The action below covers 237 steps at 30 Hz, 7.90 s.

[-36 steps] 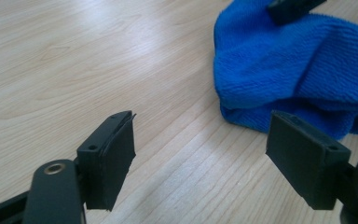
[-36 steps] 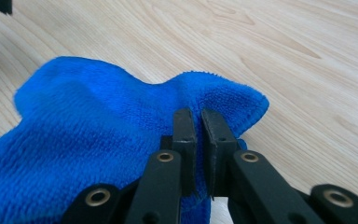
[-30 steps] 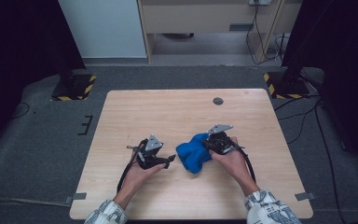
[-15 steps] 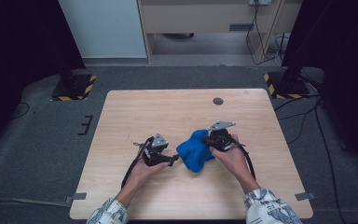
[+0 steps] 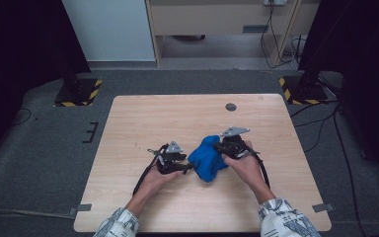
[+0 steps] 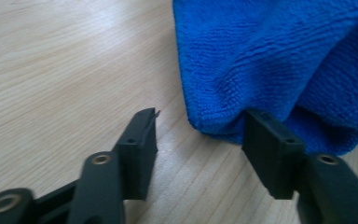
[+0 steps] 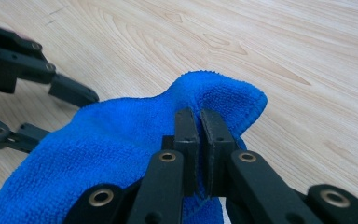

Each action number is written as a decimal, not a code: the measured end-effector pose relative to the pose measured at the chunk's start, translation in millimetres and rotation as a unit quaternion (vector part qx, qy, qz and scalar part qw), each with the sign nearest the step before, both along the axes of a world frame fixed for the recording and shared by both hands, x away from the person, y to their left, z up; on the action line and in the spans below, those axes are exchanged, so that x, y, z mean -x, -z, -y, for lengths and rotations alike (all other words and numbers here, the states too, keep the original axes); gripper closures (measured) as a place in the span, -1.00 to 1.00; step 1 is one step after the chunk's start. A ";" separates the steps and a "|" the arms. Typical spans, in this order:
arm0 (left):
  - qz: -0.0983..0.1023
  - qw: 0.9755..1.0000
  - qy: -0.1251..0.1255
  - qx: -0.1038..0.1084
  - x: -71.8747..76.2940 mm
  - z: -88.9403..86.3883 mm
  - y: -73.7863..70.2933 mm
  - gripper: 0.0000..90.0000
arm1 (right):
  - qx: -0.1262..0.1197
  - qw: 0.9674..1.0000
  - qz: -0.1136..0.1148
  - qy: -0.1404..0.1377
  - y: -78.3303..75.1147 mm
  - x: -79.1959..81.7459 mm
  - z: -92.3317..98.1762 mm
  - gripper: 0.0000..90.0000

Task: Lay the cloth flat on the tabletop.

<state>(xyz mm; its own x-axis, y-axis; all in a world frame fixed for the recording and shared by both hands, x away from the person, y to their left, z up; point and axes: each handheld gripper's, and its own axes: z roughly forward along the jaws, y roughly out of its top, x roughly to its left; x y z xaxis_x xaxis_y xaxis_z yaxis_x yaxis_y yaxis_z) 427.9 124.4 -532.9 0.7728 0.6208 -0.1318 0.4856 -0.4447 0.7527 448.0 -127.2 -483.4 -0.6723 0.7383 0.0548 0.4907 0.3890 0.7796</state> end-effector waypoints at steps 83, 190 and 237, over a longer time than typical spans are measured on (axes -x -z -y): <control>0.060 0.998 -0.024 0.020 15.7 -10.9 -79.6 0.88 | 0.030 0.998 0.050 -0.016 -39.7 19.3 1.6 0.95; 0.020 0.994 -0.095 -0.045 -48.6 -14.3 -14.2 0.13 | 0.038 0.999 0.006 0.014 7.6 18.5 38.8 0.93; 0.073 0.988 -0.134 0.006 -17.0 -32.3 -31.3 0.95 | 0.019 0.999 -0.026 0.043 26.3 34.7 51.5 0.30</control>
<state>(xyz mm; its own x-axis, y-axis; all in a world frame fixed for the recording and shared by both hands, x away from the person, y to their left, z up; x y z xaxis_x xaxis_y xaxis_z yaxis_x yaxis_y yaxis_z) 444.9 156.7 -501.6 0.5928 0.8044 -0.0397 0.4707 -0.3060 0.8275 413.3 -178.7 -509.6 -0.6034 0.7952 0.0588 0.5627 0.3724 0.7380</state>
